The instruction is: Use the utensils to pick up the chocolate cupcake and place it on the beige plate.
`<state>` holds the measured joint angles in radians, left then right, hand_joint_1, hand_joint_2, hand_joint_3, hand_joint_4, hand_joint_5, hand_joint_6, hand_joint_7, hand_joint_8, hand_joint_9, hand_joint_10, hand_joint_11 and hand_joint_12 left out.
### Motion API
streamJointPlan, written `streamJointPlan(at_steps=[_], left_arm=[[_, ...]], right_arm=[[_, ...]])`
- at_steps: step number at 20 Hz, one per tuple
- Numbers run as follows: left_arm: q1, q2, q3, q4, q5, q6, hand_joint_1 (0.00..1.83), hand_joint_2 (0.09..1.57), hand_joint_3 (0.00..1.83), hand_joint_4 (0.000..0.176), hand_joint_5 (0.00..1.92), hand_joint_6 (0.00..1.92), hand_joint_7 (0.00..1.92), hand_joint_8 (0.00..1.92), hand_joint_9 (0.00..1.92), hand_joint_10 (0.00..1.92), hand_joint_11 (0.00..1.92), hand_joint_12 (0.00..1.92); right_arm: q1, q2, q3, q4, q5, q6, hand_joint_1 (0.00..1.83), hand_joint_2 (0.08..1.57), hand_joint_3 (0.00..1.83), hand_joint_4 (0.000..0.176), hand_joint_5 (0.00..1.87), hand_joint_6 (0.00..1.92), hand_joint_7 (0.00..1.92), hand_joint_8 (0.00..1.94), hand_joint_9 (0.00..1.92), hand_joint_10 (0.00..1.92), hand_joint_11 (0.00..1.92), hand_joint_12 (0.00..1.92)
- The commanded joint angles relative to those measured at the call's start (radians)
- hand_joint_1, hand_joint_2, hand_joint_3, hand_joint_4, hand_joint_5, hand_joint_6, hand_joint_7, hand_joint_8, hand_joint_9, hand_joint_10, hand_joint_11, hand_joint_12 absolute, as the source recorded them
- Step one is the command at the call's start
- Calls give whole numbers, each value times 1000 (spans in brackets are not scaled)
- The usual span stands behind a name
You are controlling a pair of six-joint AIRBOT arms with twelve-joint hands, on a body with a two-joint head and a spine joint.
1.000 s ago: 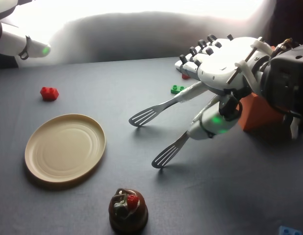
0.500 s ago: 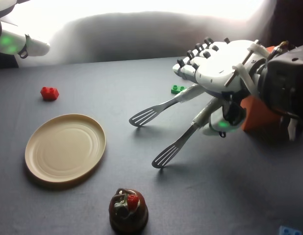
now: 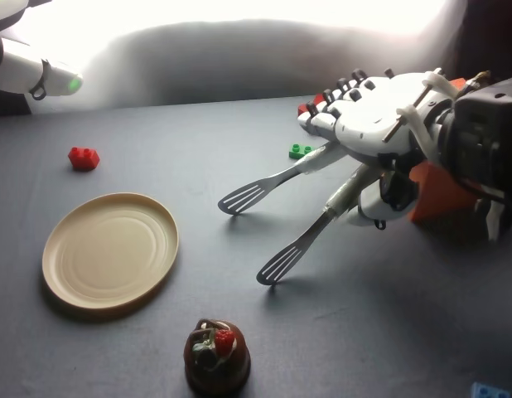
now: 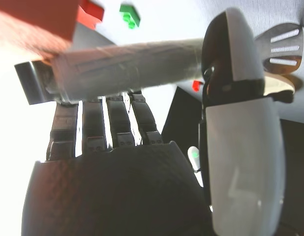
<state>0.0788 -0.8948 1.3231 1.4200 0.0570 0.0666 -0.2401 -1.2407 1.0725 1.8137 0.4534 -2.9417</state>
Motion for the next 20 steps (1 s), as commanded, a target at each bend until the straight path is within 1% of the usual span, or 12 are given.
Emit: streamJointPlan(at_steps=[1,2,3,7,8,11,12,14,15,16,17,20], left_arm=[[-15,11,0,11,6,4,51,1133,2,0,2,0,0,0,0,0,0,0],[-15,11,-1,11,8,4,9,1132,2,0,0,0,0,0,0,0,0,0],[-17,12,-3,11,9,4,14,1133,1,0,0,0,0,0,0,0,0,0],[-19,11,-1,11,9,4,20,1136,2,0,0,0,0,0,0,0,0,0],[-19,11,-1,11,9,4,42,1134,1,0,0,0,0,0,0,0,0,0],[-19,11,0,11,9,4,17,1131,0,0,0,0,0,0,0,0,0,0],[-19,11,0,11,9,4,13,1127,0,0,8,3,0,0,0,0,0,0],[-19,11,-2,11,9,4,22,1128,0,0,13,5,0,0,0,0,0,0],[-19,12,-3,11,9,4,24,1127,0,0,18,6,3,1,0,0,0,0],[-19,12,-3,11,9,4,28,1128,0,0,12,3,0,0,0,0,0,0],[-19,12,-3,11,9,4,36,1126,0,0,15,4,2,1,0,0,0,0],[-18,12,-4,13,11,4,56,1123,0,0,24,6,14,5,1,0,5,2]], right_arm=[[7,4,1,-10,-7,-17,832,1035,17,0,0,0,0,0,0,0,0,2],[6,3,2,13,-12,-34,862,1028,12,0,8,3,9,3,0,0,16,9],[4,2,2,26,-16,-47,818,1048,19,0,1,0,1,0,0,0,15,10],[4,2,2,27,-21,-51,804,1071,21,0,0,0,0,0,0,0,0,2],[4,2,2,27,-24,-51,815,1067,16,0,4,1,2,1,0,0,5,5],[-2,2,2,27,-25,-54,801,1062,7,0,45,14,46,13,13,4,49,29],[-2,2,2,27,-25,-54,857,1065,6,0,44,11,47,11,14,4,24,20],[-3,0,4,27,-25,-54,854,1070,6,0,57,11,61,11,20,5,17,21],[-3,0,6,32,-25,-54,888,1060,1,0,77,16,79,15,38,10,27,28],[-3,-1,7,38,-26,-54,851,1063,2,0,82,13,87,13,49,11,42,39],[-2,-1,10,48,-29,-55,885,1051,2,0,105,4,105,20,76,2,8,174],[-1,-1,10,58,-34,-69,895,1048,1,0,133,3,140,8,104,3,0,242]])
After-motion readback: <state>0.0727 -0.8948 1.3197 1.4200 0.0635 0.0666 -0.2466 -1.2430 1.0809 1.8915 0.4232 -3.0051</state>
